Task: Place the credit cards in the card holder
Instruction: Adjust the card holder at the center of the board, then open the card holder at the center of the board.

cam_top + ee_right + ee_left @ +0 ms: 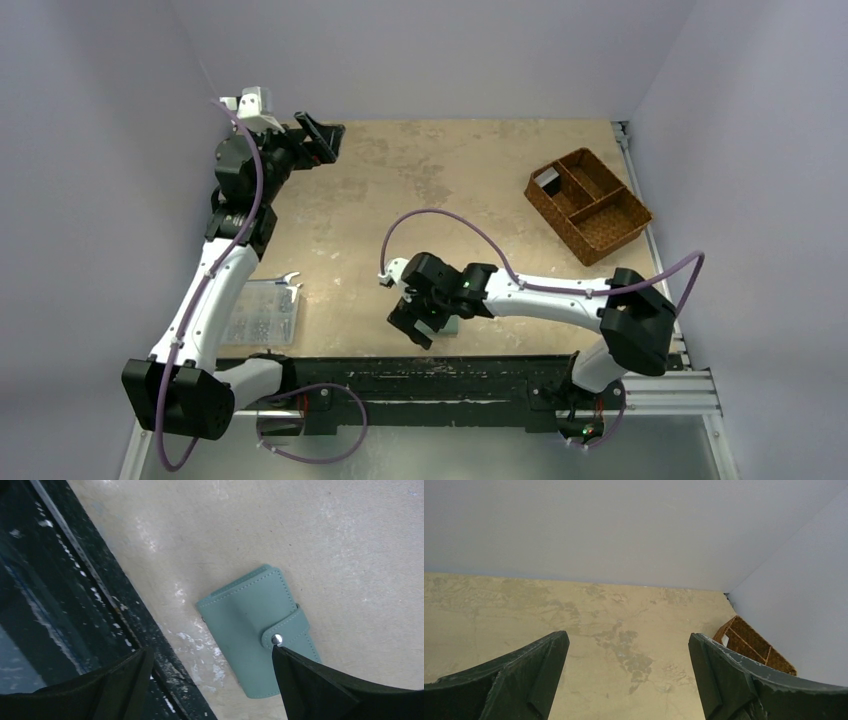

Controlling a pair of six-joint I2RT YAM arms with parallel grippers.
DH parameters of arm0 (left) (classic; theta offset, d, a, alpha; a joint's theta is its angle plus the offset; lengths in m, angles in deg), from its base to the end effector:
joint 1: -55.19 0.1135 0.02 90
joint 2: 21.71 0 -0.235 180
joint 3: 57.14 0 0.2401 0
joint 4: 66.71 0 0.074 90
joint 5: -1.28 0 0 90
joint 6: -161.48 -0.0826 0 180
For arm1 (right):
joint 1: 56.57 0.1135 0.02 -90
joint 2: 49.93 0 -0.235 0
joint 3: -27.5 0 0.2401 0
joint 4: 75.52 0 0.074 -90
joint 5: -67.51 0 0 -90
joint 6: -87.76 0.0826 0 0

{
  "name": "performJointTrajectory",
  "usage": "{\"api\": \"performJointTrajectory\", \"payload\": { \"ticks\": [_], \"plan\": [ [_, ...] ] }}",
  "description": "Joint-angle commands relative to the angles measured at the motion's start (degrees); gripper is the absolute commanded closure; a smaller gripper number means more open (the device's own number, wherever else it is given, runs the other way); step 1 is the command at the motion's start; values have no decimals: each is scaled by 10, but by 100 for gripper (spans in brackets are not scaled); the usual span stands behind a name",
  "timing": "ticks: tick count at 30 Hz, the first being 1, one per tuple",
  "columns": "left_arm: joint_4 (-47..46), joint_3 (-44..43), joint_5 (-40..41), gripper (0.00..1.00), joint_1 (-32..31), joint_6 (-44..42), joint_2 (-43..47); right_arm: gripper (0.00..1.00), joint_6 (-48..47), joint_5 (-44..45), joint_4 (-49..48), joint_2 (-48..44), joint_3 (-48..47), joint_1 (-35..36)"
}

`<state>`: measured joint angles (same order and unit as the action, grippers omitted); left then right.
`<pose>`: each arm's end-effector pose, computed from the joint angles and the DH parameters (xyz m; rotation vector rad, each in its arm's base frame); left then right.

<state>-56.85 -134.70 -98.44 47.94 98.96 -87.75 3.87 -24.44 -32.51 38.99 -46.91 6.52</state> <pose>0.3109 -0.0536 0.3807 -0.1403 1.5680 -0.6091 0.1478 0.2974 0.1562 -1.2774 2.3261 0.4761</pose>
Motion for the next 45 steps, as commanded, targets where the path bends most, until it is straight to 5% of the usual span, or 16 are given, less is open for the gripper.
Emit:
{"api": "performJointTrajectory", "payload": {
  "ticks": [1,11,17,24,26,31,36,45],
  "plan": [
    [-16,-6,-11,0,2,6,1,1,-45,92,-70,11,10,4],
    [-2,-8,-3,1,-2,25,-13,4,-16,261,-32,80,21,3],
    [54,11,-67,8,-6,91,-91,1,110,357,-31,75,6,-40],
    [26,74,-195,7,-81,133,-237,1,162,199,-110,-41,69,-77],
    [29,75,-196,16,-120,133,-271,2,183,122,-127,-74,95,-105],
    [-15,146,-167,36,-191,172,-280,27,228,-22,-203,-159,179,-198],
    [-54,194,-146,54,-265,213,-268,56,200,-34,-207,-146,190,-210],
    [-118,219,-115,73,-317,278,-224,48,134,36,-179,-92,175,-190]
  ]
}}
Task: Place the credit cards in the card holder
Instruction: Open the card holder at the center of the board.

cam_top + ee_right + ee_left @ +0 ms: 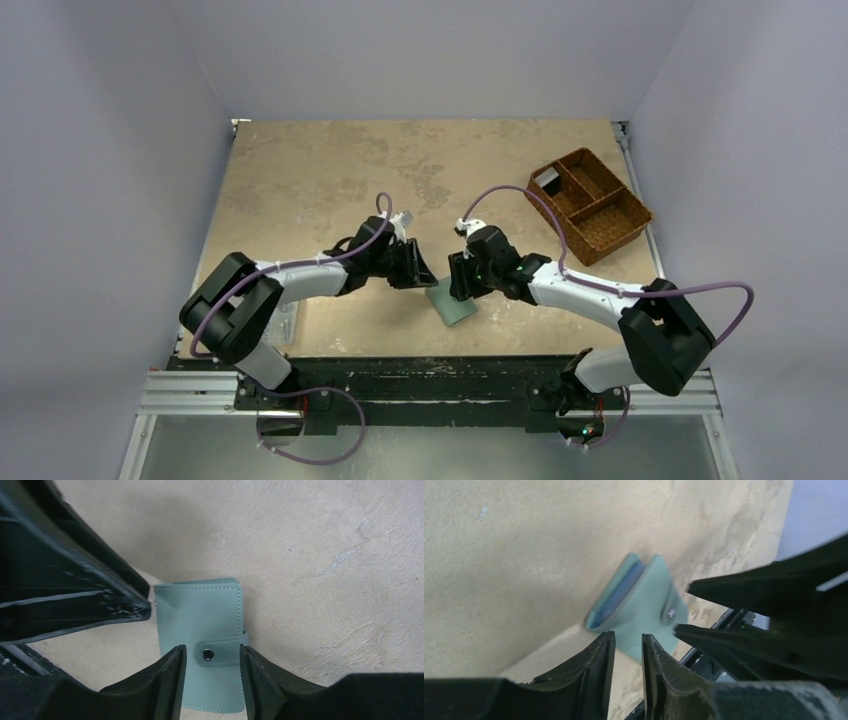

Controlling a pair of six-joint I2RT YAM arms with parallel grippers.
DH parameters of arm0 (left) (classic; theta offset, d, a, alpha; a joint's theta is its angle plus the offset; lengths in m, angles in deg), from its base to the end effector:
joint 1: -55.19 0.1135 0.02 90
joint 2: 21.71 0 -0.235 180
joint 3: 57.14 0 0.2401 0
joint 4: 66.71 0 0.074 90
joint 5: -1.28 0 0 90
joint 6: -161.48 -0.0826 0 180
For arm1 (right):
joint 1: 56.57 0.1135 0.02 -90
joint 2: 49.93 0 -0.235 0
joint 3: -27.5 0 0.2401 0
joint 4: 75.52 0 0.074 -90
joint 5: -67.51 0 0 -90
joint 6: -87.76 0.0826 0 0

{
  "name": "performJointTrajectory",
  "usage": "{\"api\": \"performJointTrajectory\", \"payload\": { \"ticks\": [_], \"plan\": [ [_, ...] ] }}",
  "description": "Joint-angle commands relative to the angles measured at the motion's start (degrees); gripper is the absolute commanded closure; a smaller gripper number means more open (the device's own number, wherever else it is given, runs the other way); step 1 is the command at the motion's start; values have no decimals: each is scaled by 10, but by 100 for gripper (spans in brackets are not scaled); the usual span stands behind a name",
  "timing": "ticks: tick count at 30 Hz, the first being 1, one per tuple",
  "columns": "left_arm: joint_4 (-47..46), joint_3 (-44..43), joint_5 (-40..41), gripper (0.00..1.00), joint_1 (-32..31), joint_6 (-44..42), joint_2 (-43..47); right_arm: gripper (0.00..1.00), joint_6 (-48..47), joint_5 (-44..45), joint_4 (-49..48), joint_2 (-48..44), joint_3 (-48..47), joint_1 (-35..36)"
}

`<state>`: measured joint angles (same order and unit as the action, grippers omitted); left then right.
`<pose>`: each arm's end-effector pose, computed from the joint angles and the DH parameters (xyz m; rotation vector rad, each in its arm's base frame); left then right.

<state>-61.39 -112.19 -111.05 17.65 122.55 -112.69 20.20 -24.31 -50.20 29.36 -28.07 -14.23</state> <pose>0.2437 -0.2269 0.1084 -0.0738 2.5529 -1.1644 0.2191 0.2032 0.1296 -0.4469 2.4619 0.5341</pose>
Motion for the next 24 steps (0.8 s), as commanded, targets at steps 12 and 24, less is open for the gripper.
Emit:
{"api": "performJointTrajectory", "payload": {
  "ticks": [12,24],
  "plan": [
    [-165,13,-45,100,-23,116,-109,53,22,208,50,58,-46,114],
    [-37,1,15,100,-14,55,-105,100,142,-37,-129,-36,52,-28]
  ]
}}
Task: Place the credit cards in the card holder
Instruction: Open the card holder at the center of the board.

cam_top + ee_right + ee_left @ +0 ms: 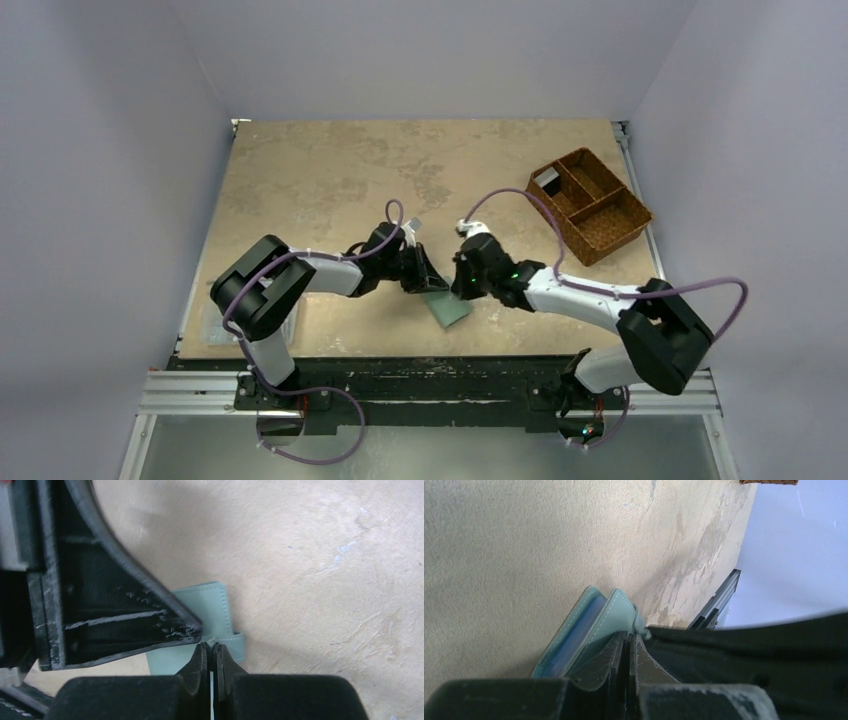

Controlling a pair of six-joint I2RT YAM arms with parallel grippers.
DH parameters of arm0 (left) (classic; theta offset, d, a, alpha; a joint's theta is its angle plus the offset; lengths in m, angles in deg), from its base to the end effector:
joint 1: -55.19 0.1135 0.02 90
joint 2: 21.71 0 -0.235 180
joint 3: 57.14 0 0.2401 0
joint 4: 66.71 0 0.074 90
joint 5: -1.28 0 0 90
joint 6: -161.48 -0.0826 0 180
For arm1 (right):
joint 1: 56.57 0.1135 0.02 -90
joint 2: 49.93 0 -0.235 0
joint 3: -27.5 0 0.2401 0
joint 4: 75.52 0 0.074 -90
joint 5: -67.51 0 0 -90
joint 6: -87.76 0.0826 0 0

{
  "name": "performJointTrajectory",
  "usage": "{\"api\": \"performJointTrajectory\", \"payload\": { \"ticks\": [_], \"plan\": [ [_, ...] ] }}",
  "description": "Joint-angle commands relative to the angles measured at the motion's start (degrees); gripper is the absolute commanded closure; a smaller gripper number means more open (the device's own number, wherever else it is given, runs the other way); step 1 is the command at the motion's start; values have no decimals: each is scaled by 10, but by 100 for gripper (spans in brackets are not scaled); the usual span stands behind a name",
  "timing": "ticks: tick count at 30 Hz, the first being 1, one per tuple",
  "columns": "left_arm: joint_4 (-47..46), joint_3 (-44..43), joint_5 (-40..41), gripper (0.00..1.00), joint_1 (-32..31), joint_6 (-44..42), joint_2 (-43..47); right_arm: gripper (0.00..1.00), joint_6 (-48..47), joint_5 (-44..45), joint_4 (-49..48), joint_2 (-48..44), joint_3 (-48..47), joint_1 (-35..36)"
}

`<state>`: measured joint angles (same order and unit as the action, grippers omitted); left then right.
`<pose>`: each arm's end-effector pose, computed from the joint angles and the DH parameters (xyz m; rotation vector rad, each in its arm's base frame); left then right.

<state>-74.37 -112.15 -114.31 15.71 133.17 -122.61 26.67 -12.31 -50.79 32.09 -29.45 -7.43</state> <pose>0.2461 -0.2489 0.0800 -0.2170 2.5754 -1.3335 0.2106 0.2212 0.1259 -0.3532 2.4363 0.3967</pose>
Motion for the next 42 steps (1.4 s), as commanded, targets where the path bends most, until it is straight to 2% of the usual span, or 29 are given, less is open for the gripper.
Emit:
{"api": "performJointTrajectory", "payload": {
  "ticks": [1,3,4,8,10,12,14,16,20,25,31,37,42],
  "plan": [
    [95,-3,47,100,5,-55,-8,100,108,-224,-171,-75,96,-132],
    [95,-8,46,100,5,-65,-8,100,134,-311,-221,-77,113,-173],
    [96,-12,46,100,5,-74,-7,100,129,-318,-211,-72,108,-179],
    [126,-49,48,99,5,-137,13,100,72,-225,-100,-50,67,-181],
    [119,-55,41,78,4,-165,45,100,61,-192,-66,-52,61,-181],
    [104,-51,38,56,1,-183,84,100,70,-235,-91,-68,71,-187],
    [103,-50,40,46,1,-191,112,100,98,-306,-141,-84,79,-189],
    [120,-54,45,45,0,-194,121,100,126,-343,-169,-95,71,-189],
    [142,-43,69,42,1,-182,132,100,150,-321,-163,-122,45,-189],
    [107,3,78,36,1,-149,157,100,141,-316,-142,-123,14,-189],
    [77,41,72,31,2,-117,177,100,150,-321,-153,-125,26,-190],
    [100,30,72,30,1,-146,167,100,143,-319,-151,-123,37,-190],
    [114,-8,48,23,1,-207,139,100,126,-331,-146,-96,25,-190]
  ]
}}
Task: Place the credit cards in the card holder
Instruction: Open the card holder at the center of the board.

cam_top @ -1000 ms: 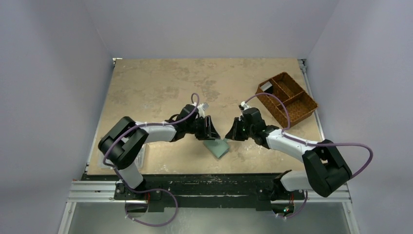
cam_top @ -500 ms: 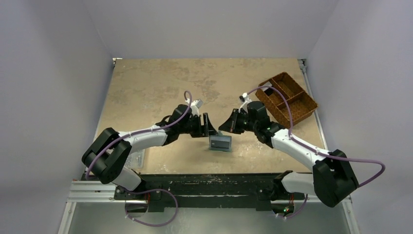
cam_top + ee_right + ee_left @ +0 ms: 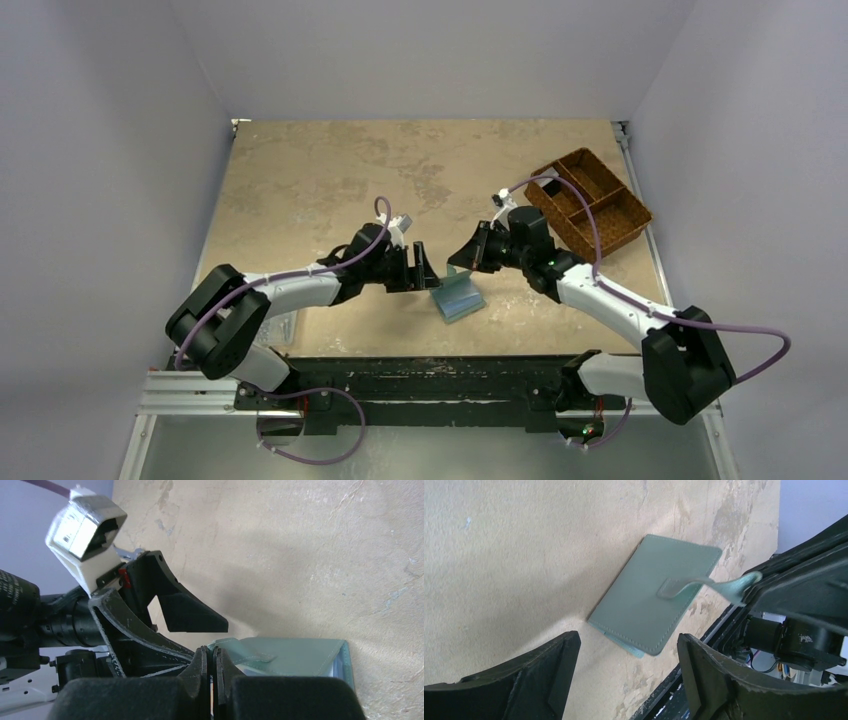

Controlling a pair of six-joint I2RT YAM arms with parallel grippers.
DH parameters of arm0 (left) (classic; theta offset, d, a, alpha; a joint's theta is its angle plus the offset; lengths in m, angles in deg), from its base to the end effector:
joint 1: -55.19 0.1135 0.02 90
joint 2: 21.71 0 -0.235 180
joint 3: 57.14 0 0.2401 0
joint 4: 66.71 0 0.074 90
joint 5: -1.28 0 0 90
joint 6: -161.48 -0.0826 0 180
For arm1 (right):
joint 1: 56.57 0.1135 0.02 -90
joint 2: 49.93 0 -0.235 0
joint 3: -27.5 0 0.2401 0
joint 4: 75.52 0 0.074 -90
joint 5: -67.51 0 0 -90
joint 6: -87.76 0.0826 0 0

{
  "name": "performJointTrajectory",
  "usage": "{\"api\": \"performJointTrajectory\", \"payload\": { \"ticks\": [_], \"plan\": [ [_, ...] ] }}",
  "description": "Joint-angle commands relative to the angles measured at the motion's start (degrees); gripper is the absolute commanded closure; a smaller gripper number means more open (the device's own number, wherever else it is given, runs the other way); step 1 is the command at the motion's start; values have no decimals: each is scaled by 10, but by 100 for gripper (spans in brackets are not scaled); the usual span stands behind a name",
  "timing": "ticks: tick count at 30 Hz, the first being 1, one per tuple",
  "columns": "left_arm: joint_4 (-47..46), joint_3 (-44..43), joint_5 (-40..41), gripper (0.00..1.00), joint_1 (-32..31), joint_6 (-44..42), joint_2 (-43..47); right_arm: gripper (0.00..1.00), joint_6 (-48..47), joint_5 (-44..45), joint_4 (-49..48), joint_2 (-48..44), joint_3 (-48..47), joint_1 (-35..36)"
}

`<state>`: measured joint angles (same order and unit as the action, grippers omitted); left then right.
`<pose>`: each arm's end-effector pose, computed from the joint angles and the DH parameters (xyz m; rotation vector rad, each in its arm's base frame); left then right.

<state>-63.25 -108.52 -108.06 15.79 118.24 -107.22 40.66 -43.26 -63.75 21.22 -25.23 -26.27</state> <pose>0.2305 -0.2247 0.1204 0.0478 2.4608 -1.1297 0.2465 0.1780 0.1840 0.0112 2.2753 1.1088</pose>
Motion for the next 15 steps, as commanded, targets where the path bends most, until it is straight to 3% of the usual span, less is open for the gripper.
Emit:
{"api": "performJointTrajectory", "payload": {
  "ticks": [1,4,7,12,15],
  "plan": [
    [14,-55,-10,23,0,-71,-24,100,-17,-27,-16,17,-20,-1],
    [14,-72,2,27,-1,-80,-48,100,-31,-33,-9,30,-34,-1],
    [32,-90,27,45,0,-72,-76,99,-60,-20,22,46,-60,-1],
    [47,-97,46,68,20,-41,-113,61,-142,142,165,59,-116,-1],
    [23,-77,31,73,49,-23,-123,44,-155,163,190,45,-105,-1]
  ]
}}
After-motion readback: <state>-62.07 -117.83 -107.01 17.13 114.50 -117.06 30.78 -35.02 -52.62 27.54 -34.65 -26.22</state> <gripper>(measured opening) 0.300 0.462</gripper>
